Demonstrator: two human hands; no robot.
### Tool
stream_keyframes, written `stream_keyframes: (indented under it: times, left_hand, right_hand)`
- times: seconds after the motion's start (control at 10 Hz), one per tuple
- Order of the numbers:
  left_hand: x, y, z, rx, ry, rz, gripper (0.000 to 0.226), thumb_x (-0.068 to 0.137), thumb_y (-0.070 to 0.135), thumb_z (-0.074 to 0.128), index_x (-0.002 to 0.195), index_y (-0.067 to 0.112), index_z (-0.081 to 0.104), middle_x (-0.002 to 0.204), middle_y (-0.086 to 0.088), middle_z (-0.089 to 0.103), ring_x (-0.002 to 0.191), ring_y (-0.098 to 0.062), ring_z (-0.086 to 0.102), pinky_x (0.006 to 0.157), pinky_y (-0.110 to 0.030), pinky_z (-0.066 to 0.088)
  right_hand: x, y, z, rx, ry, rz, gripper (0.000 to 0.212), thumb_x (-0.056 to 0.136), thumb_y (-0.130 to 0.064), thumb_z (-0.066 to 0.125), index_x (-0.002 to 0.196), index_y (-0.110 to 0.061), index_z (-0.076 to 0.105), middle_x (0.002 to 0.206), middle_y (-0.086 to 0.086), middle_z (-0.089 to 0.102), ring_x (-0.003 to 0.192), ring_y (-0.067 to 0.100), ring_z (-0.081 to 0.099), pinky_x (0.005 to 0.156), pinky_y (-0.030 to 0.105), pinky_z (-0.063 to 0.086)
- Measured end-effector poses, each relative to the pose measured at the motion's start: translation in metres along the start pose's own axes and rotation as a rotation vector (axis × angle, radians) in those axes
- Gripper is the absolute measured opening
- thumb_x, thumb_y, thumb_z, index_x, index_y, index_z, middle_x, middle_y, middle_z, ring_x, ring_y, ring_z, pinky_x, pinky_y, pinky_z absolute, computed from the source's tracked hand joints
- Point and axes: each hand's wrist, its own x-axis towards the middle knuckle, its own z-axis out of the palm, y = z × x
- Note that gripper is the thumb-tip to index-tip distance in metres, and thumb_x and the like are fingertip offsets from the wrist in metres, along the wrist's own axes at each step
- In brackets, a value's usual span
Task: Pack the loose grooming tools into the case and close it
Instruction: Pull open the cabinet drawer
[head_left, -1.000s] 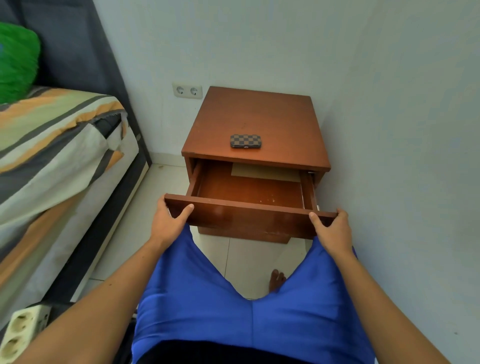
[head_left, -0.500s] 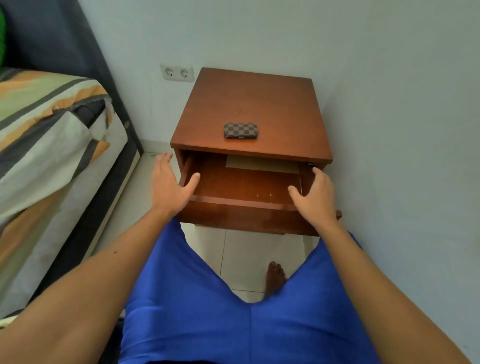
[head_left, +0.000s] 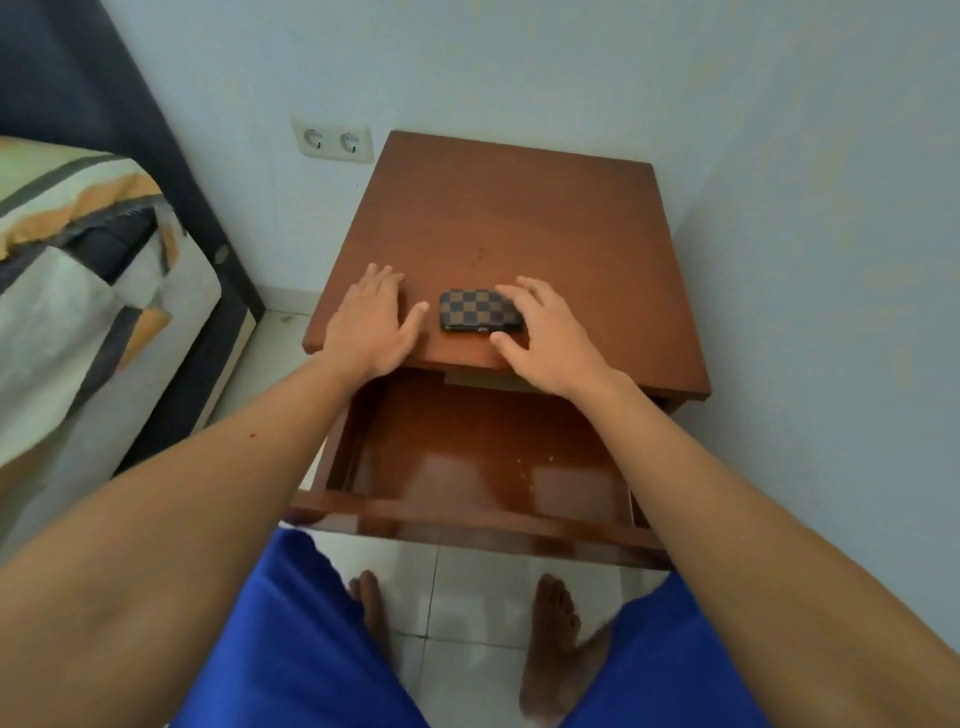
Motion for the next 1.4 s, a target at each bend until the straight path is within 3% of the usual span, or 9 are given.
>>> stream_keyframes:
  times: [0.1,0.4,0.6,0.7,0.8,0.9,1.0,1.2,1.4]
  left_hand:
    - [0.007,-0.002,0.018,0.129,-0.042,0.0,0.073,0.111,0.055,0.021,0.168,0.01,0.014,0.177,-0.009,0.009,0.164,-0.024,0.002,0.132,-0.043,0.002]
    - [0.007,-0.008,0.027,0.243,-0.031,0.012,0.075,0.109,0.057,0.008,0.169,0.012,0.004,0.177,-0.008,0.002,0.164,-0.023,-0.002,0.132,-0.044,-0.002]
    - [0.007,-0.009,0.024,0.224,-0.043,0.021,0.076,0.109,0.056,0.009,0.169,0.01,0.006,0.177,-0.008,0.003,0.164,-0.023,-0.001,0.132,-0.045,-0.001]
    - [0.006,-0.007,0.022,0.22,-0.046,0.018,0.075,0.11,0.055,0.01,0.169,0.01,0.006,0.177,-0.008,0.003,0.164,-0.023,-0.002,0.132,-0.045,-0.001]
    - [0.007,-0.005,0.021,0.227,-0.047,0.013,0.075,0.109,0.057,0.008,0.169,0.012,0.007,0.177,-0.007,0.003,0.164,-0.024,-0.001,0.132,-0.045,0.0]
    - [0.007,-0.005,0.022,0.228,-0.041,0.014,0.076,0.109,0.058,0.007,0.169,0.012,0.007,0.177,-0.007,0.004,0.164,-0.024,0.0,0.132,-0.045,0.001]
    - [0.006,-0.005,0.022,0.229,-0.043,0.013,0.075,0.109,0.058,0.008,0.169,0.012,0.007,0.177,-0.007,0.004,0.164,-0.023,0.0,0.132,-0.045,0.001]
    - [0.005,-0.006,0.022,0.227,-0.044,0.016,0.075,0.109,0.057,0.008,0.169,0.011,0.007,0.177,-0.008,0.004,0.164,-0.024,0.0,0.132,-0.045,0.001]
    - [0.005,-0.006,0.022,0.22,-0.034,0.021,0.076,0.109,0.058,0.009,0.169,0.011,0.008,0.177,-0.008,0.006,0.164,-0.024,0.002,0.133,-0.045,0.001]
  right_hand:
    - [0.017,0.004,0.004,-0.095,-0.023,-0.073,0.055,0.102,-0.042,0.058,0.152,-0.026,0.045,0.163,0.003,0.037,0.148,0.028,0.035,0.12,0.047,0.037]
    - [0.03,0.013,-0.01,-0.027,-0.136,-0.097,0.042,0.096,-0.034,0.072,0.133,-0.025,0.054,0.14,-0.002,0.051,0.13,0.019,0.043,0.11,0.045,0.046]
    - [-0.03,0.005,-0.014,0.018,-0.216,-0.103,0.082,0.096,-0.043,0.071,0.162,-0.014,0.031,0.149,-0.002,0.041,0.14,0.016,0.034,0.118,0.033,0.035]
    - [-0.084,0.006,-0.002,0.065,-0.231,-0.164,0.08,0.093,-0.048,0.072,0.159,-0.018,0.038,0.14,-0.012,0.041,0.131,0.004,0.038,0.112,0.018,0.034]
    - [-0.109,0.019,0.022,0.051,-0.324,-0.128,0.076,0.09,-0.052,0.074,0.154,-0.024,0.043,0.135,-0.016,0.041,0.125,0.001,0.039,0.109,0.018,0.04]
    - [-0.096,0.039,0.053,-0.032,-0.396,-0.049,0.077,0.088,-0.052,0.076,0.151,-0.019,0.047,0.135,-0.007,0.046,0.126,0.013,0.042,0.112,0.037,0.044]
    - [-0.07,0.047,0.076,-0.056,-0.458,0.031,0.078,0.085,-0.05,0.079,0.149,-0.017,0.048,0.138,-0.001,0.047,0.133,0.024,0.042,0.115,0.044,0.042]
    - [-0.042,0.054,0.104,-0.097,-0.557,0.06,0.086,0.076,-0.051,0.087,0.145,-0.021,0.045,0.16,0.009,0.034,0.15,0.035,0.031,0.122,0.048,0.034]
    - [-0.048,0.052,0.098,-0.092,-0.533,0.04,0.086,0.076,-0.051,0.086,0.145,-0.022,0.044,0.144,0.002,0.042,0.138,0.028,0.039,0.113,0.046,0.043]
